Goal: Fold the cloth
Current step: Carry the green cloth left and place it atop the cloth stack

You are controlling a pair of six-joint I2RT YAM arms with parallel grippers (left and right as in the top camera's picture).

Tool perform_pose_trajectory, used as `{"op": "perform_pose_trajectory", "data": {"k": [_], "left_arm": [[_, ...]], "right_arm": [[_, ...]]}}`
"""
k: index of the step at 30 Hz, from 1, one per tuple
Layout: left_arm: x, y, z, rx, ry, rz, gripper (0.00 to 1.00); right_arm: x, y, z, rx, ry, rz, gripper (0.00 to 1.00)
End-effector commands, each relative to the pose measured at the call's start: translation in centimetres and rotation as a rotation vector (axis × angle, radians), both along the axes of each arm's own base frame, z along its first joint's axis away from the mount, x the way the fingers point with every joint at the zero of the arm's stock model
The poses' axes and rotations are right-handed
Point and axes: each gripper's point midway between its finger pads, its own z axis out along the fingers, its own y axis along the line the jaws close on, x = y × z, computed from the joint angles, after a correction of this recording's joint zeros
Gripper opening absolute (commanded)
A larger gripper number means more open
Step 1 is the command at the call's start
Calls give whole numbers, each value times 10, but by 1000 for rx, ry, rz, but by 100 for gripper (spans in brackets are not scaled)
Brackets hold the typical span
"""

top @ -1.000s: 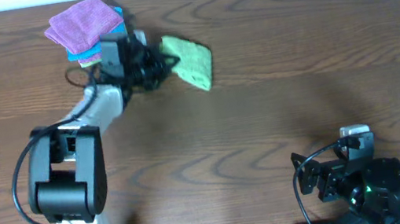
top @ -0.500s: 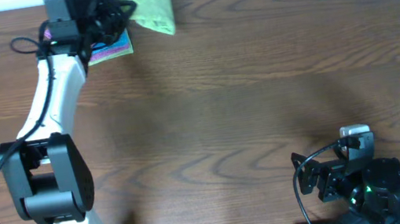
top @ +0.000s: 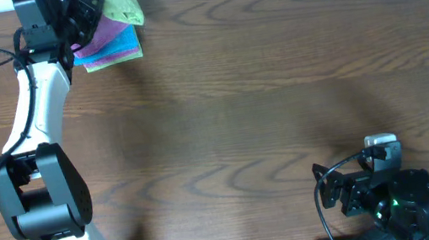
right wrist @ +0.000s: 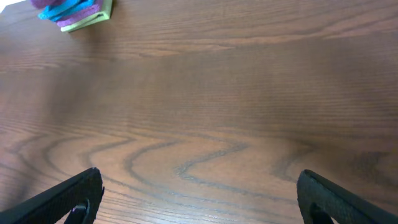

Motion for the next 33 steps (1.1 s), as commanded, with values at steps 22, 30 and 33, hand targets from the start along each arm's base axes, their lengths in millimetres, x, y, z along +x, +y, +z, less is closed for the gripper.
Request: {"op": "perform_pose_trajectory", "data": {"k": [22,30,33], "left_arm": [[26,39,-55,158,31,126,6],[14,52,-79,220,134,160,6],[12,57,-81,251,140,154,6]], "right_arm": [[0,-3,-2,1,5,-23,99],[0,-3,-2,1,5,-23,99],[0,-3,-2,1,5,-23,99]]}}
